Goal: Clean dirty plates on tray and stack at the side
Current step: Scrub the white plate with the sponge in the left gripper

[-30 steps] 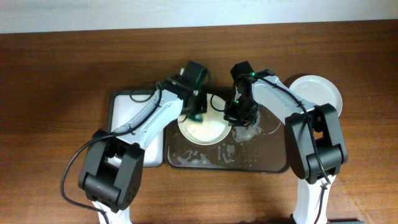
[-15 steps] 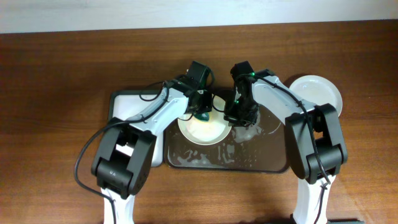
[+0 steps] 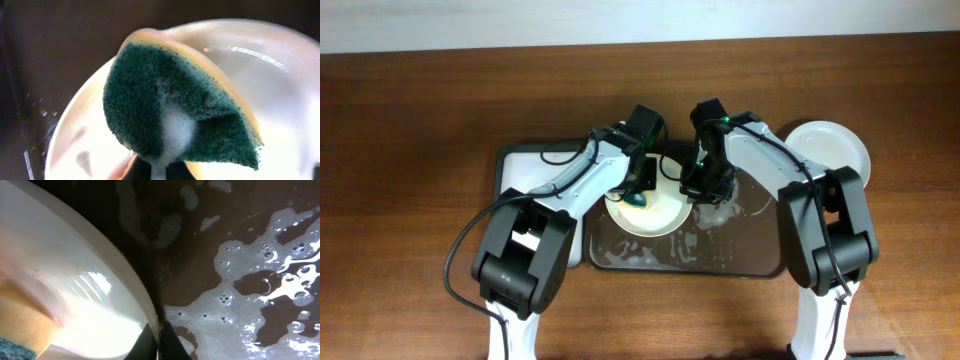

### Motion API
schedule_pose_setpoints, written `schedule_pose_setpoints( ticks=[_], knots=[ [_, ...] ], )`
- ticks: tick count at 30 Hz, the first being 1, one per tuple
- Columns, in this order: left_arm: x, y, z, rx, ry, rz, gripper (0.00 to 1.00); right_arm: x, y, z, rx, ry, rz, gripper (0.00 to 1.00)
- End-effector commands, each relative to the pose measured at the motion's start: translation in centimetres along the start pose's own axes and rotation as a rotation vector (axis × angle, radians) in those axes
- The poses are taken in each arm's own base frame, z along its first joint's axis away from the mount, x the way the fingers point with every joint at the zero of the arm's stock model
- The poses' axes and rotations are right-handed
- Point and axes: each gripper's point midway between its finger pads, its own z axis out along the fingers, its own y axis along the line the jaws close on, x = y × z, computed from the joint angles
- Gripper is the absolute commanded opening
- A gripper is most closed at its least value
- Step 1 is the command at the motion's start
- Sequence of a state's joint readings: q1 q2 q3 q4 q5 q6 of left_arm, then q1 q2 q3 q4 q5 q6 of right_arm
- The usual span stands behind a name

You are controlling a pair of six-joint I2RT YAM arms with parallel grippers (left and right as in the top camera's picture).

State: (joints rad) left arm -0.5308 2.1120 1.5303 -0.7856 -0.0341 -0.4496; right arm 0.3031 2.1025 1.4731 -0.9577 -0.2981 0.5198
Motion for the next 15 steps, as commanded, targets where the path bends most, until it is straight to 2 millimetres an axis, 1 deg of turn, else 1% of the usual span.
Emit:
schedule_pose_setpoints(
  ticks=[1, 5, 8, 9, 11, 15],
  knots=[
    [-0.1, 1.5, -2.0, -0.049, -0.010, -0.017, 0.00, 0.3, -0.7, 0.0, 0.041, -0.011, 0.006, 0.04],
    [-2.0, 1.9, -6.4, -0.007, -0.110, -0.046, 0.00, 0.3, -0.7, 0.0, 0.042, -0.010, 0.006, 0.04],
    [-2.8, 2.6, -8.6, 0.011, -0.159, -0.067, 0.00, 0.2, -0.8, 0.0, 0.046, -0.013, 0.006, 0.04],
    [-2.9, 2.9, -9.2, 0.013, -0.168, -0.075, 0.00, 0.2, -0.8, 0.0, 0.048, -0.014, 0.006, 0.04],
    [-2.8, 3.4, -9.8, 0.010, -0.168, -0.086, 0.00, 0.1, -0.8, 0.0, 0.046, -0.018, 0.001, 0.04],
    [-2.2, 5.5, -10.3, -0.015, -0.133, -0.121, 0.00, -0.7, -0.5, -0.1, 0.035, -0.052, -0.057, 0.04]
  ],
)
